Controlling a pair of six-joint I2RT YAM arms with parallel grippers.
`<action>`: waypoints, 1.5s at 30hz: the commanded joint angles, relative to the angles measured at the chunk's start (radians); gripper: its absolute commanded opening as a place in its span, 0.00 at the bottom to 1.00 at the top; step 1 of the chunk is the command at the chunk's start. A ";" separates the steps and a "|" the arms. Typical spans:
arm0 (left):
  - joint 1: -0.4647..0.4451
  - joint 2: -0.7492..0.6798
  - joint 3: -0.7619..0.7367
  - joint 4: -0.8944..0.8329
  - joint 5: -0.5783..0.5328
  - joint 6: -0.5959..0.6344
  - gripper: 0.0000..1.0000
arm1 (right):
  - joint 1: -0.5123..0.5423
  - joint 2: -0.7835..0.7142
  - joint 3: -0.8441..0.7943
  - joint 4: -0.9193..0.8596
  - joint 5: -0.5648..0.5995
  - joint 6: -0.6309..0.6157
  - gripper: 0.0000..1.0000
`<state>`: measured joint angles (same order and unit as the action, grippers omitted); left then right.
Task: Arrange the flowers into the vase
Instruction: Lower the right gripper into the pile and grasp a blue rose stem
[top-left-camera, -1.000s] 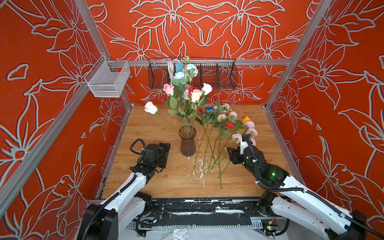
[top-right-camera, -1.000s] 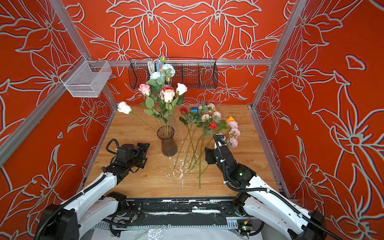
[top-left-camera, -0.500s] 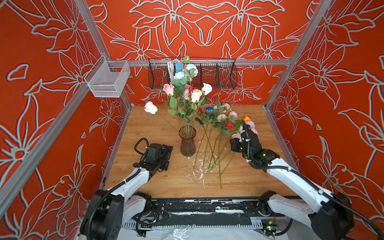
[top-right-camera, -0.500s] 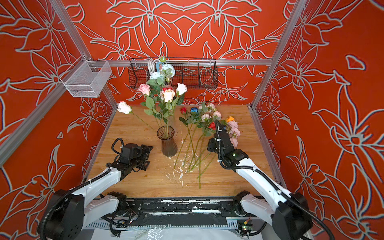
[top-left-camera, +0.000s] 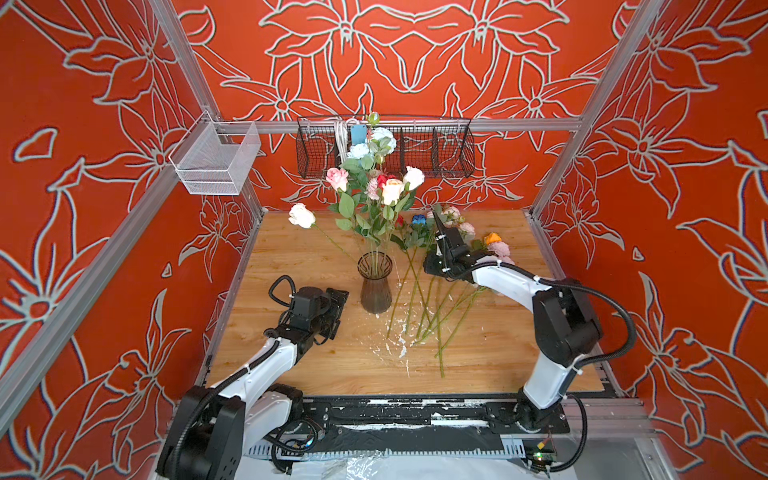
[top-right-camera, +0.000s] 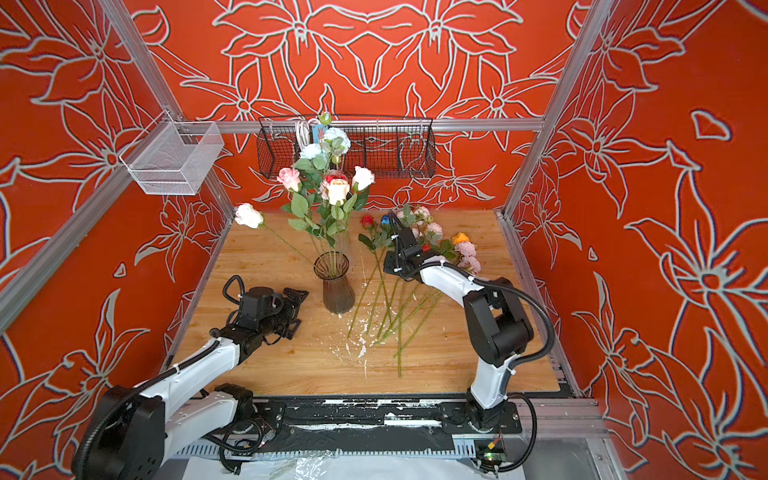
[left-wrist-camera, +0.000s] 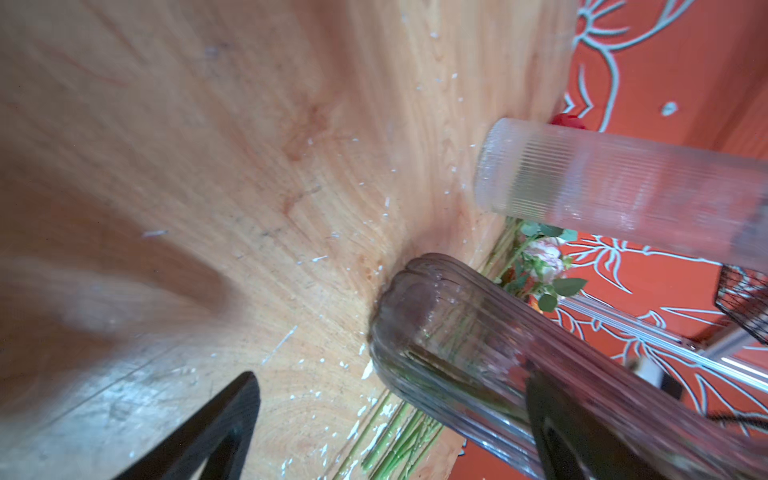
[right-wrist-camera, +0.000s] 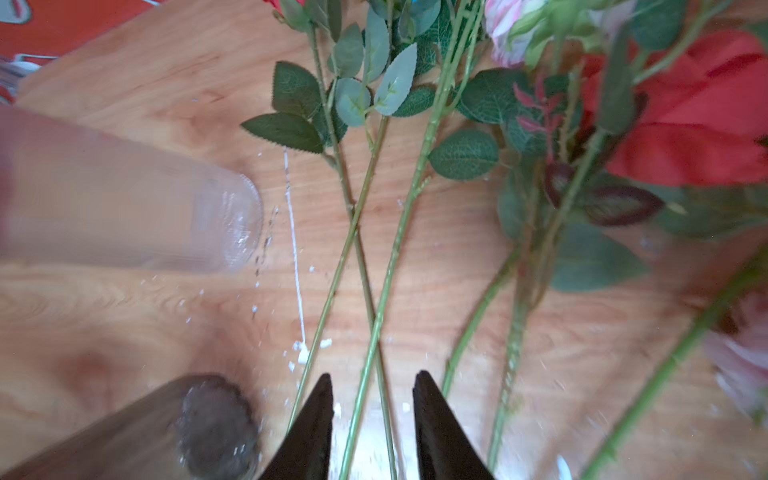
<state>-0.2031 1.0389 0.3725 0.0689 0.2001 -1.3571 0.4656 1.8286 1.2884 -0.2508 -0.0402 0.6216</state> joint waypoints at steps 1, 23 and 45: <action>-0.004 -0.061 -0.028 -0.028 -0.037 0.036 0.99 | -0.004 0.077 0.089 -0.029 0.037 0.030 0.34; -0.004 -0.389 -0.163 -0.068 -0.189 0.038 0.99 | -0.004 0.253 0.269 -0.061 0.095 0.040 0.30; -0.004 -0.377 -0.136 -0.070 -0.188 0.047 0.99 | -0.005 0.596 0.741 -0.375 0.207 0.058 0.37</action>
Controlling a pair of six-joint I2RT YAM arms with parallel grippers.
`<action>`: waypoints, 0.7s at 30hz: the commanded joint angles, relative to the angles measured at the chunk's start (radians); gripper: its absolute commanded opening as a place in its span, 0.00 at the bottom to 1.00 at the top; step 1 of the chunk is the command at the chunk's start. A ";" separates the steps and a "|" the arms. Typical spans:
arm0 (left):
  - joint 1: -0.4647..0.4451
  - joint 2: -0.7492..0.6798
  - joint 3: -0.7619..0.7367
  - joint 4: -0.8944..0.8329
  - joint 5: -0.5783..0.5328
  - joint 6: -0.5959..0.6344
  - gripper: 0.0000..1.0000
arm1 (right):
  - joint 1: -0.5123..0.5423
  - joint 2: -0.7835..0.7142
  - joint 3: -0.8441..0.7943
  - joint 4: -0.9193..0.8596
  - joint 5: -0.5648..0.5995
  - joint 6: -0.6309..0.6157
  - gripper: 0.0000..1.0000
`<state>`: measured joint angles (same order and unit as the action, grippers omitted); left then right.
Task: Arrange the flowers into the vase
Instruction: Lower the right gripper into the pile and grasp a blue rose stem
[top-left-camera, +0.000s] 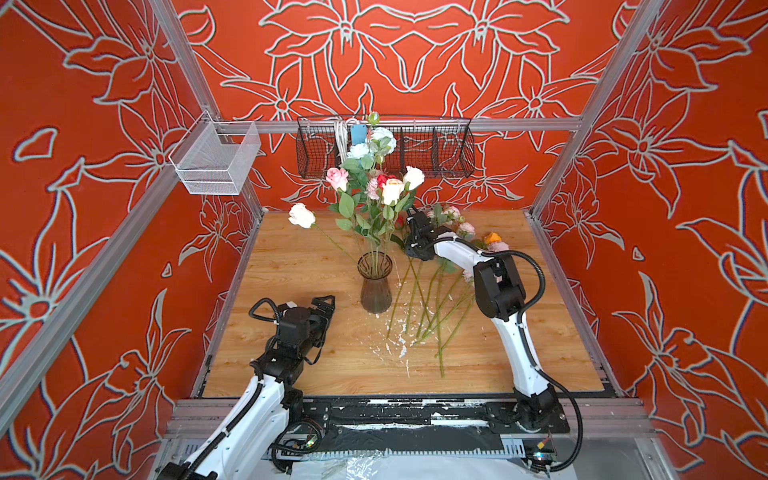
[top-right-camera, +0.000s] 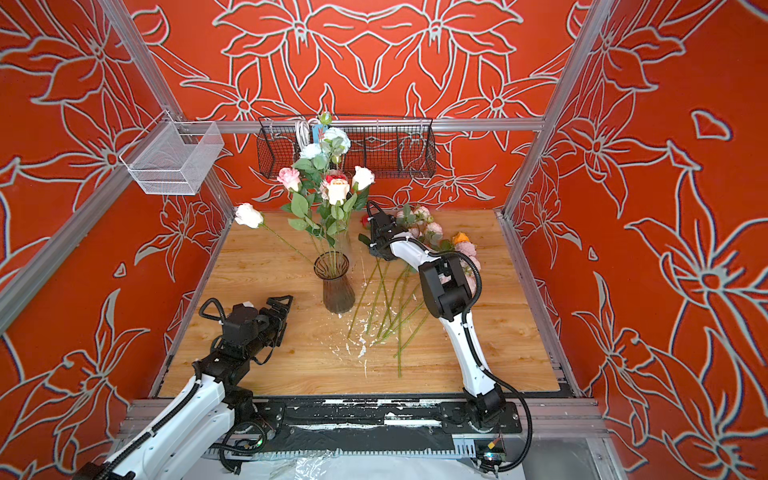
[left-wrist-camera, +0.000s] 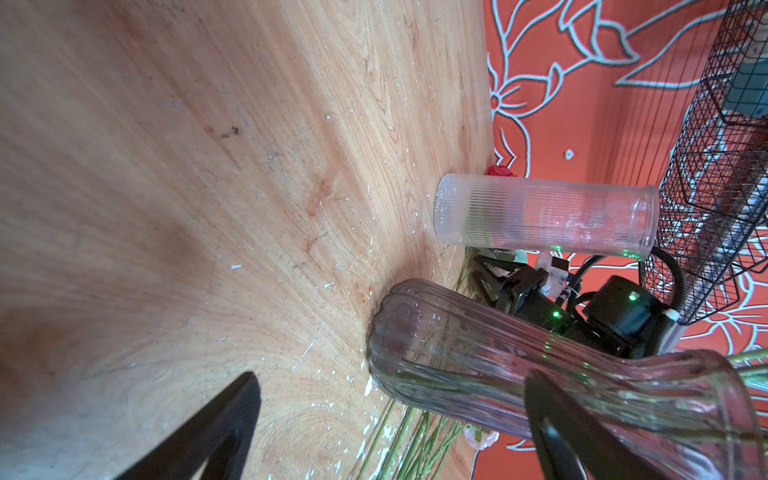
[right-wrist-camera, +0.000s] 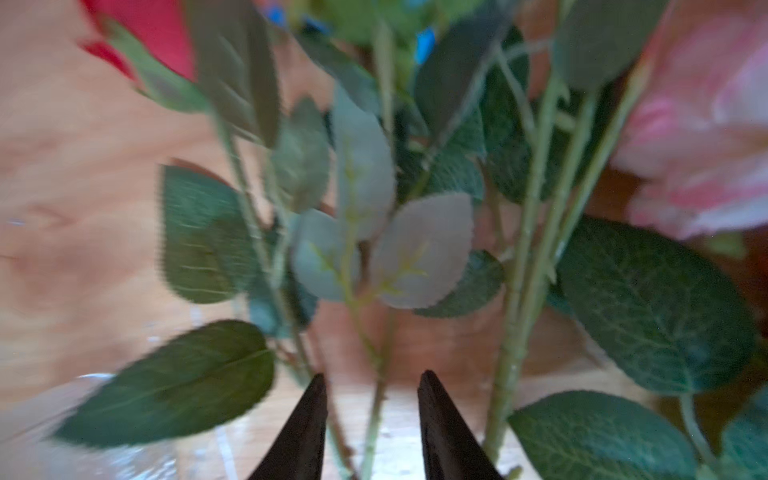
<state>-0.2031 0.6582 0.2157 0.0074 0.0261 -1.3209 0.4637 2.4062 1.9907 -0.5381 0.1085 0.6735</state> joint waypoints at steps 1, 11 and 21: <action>-0.004 0.002 0.018 -0.006 -0.014 0.010 0.99 | -0.003 0.024 0.039 -0.089 0.060 -0.001 0.35; -0.004 -0.033 0.005 -0.026 -0.030 0.015 0.99 | -0.006 0.015 0.025 -0.071 -0.008 0.037 0.09; -0.004 -0.082 0.001 -0.046 -0.046 0.021 0.99 | -0.005 -0.032 0.054 -0.060 -0.054 0.025 0.00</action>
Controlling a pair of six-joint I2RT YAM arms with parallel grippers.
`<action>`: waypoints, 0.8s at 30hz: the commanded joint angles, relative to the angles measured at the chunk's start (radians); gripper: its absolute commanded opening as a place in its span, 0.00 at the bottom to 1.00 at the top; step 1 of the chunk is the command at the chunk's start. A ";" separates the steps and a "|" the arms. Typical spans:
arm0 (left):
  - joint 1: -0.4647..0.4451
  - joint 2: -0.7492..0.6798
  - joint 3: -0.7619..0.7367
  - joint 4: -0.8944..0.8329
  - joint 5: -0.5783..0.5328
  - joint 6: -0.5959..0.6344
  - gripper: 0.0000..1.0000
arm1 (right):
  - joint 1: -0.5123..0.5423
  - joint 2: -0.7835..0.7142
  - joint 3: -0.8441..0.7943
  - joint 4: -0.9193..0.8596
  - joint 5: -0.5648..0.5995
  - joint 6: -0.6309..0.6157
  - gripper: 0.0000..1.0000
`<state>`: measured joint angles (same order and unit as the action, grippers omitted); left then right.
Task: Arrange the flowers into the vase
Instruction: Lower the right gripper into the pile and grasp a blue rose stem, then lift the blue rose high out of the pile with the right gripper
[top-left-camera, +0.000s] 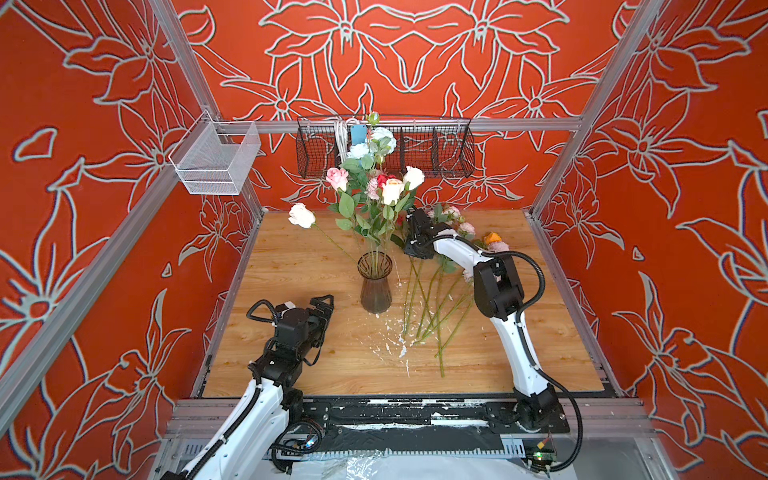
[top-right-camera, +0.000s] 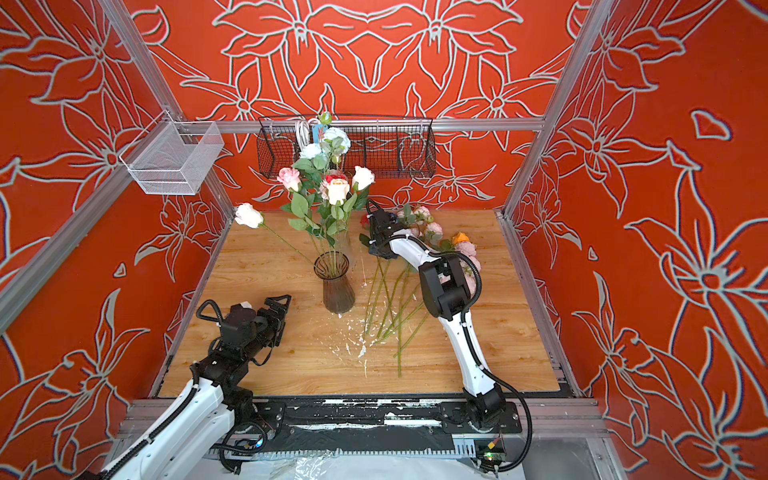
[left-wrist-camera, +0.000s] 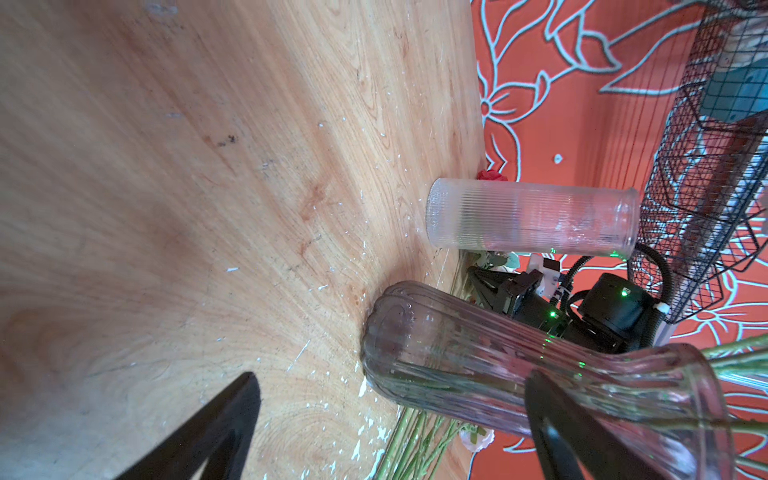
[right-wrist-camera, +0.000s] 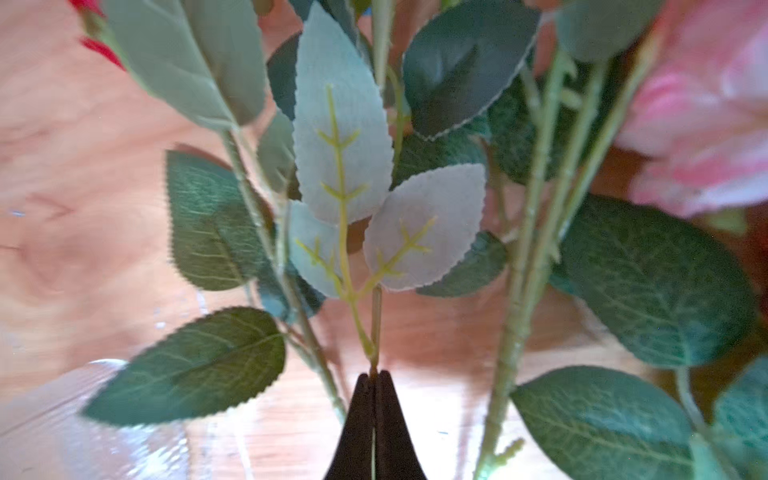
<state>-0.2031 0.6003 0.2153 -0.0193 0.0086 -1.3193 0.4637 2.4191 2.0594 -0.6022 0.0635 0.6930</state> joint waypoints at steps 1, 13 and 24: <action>-0.003 -0.031 0.001 -0.020 -0.034 0.020 0.99 | -0.005 -0.076 -0.048 0.032 -0.009 -0.001 0.00; -0.004 -0.034 0.041 0.001 -0.018 -0.002 0.99 | -0.004 -0.468 -0.479 0.252 -0.152 0.010 0.00; -0.002 -0.012 0.087 0.006 0.008 0.010 0.99 | 0.028 -0.968 -1.041 0.453 -0.101 -0.034 0.00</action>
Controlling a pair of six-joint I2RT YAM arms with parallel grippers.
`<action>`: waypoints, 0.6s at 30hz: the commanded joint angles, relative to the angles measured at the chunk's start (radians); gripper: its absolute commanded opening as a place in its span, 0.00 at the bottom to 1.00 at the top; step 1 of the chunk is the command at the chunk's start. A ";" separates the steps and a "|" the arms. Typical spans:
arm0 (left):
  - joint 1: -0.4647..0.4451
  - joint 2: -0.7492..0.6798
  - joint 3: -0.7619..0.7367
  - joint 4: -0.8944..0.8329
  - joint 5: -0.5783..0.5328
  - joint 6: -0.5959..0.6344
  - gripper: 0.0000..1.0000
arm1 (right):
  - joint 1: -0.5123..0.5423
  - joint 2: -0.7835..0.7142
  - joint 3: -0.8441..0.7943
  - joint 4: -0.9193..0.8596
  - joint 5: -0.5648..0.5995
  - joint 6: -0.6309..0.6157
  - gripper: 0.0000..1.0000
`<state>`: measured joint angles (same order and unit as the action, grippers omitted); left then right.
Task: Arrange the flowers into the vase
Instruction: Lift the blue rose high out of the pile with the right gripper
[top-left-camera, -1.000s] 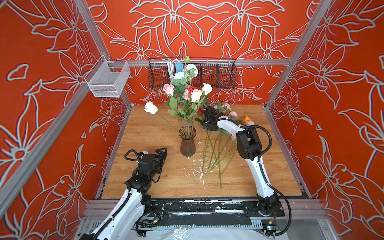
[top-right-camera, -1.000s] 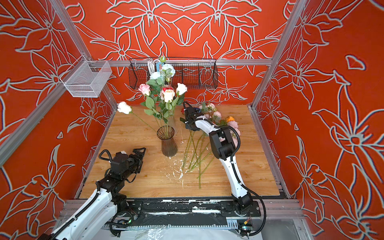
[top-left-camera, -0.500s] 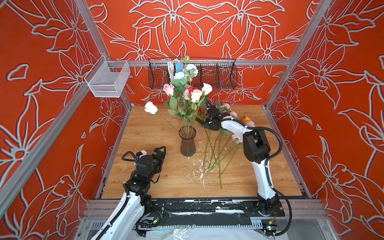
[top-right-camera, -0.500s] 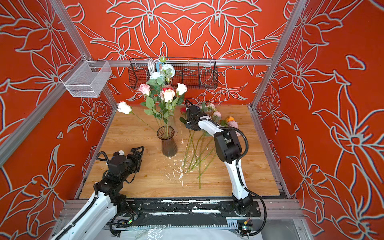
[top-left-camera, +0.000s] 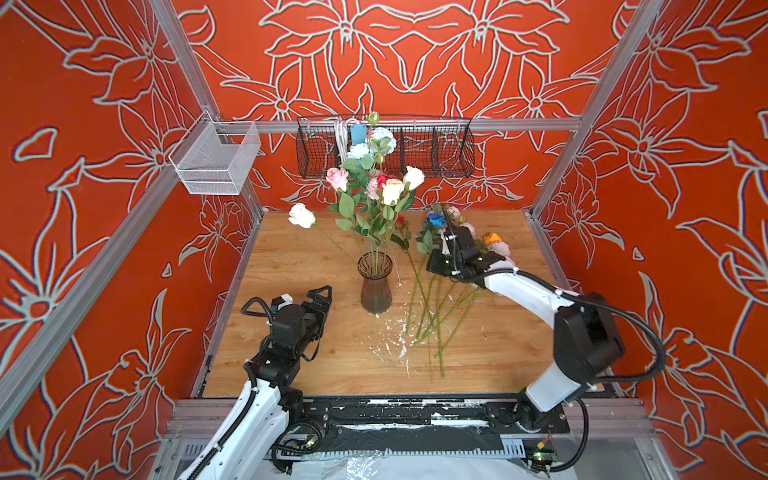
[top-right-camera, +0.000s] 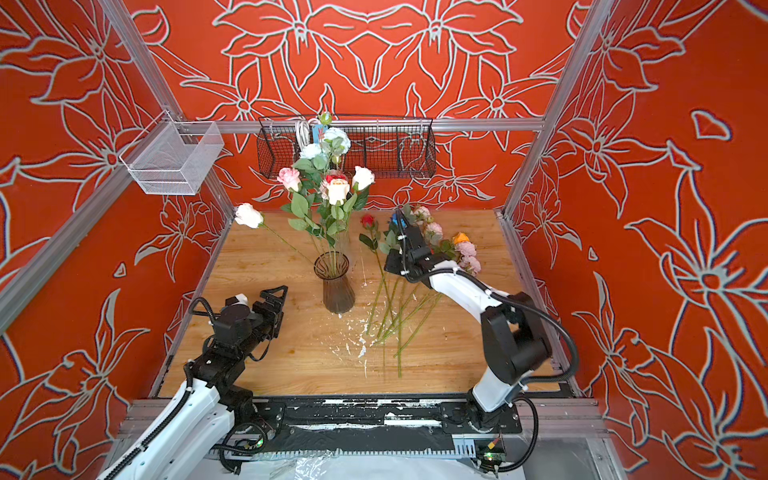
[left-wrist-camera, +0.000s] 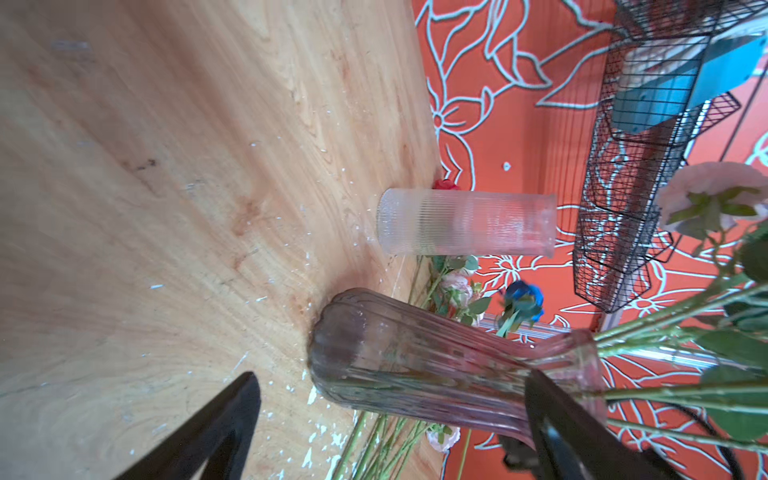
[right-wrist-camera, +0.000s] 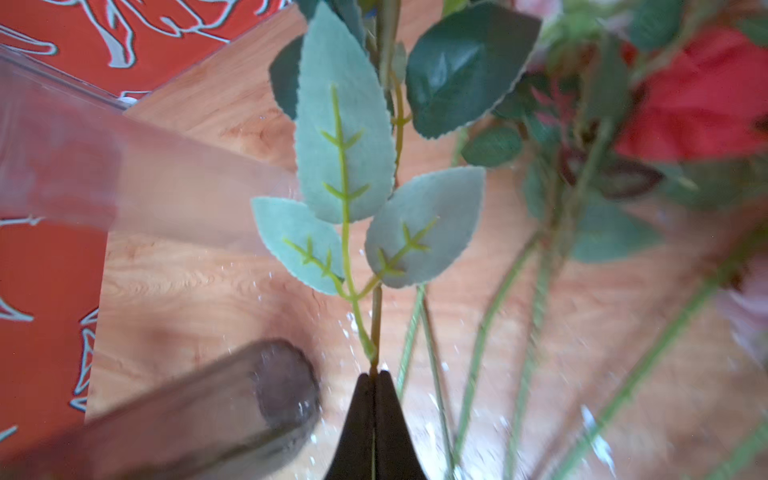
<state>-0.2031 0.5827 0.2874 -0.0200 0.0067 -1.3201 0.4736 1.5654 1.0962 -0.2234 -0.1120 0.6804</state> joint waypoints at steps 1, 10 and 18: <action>-0.002 0.011 0.011 0.016 0.013 0.010 0.99 | 0.030 -0.175 -0.118 0.063 0.117 -0.046 0.00; -0.004 0.176 -0.013 0.207 0.134 -0.037 0.99 | 0.152 -0.653 -0.401 0.205 0.299 -0.211 0.00; -0.010 0.326 0.081 0.268 0.225 -0.012 0.99 | 0.256 -0.714 -0.312 0.470 0.276 -0.375 0.00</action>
<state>-0.2047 0.8894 0.3298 0.1818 0.1902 -1.3415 0.7128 0.8265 0.7170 0.0830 0.1608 0.4026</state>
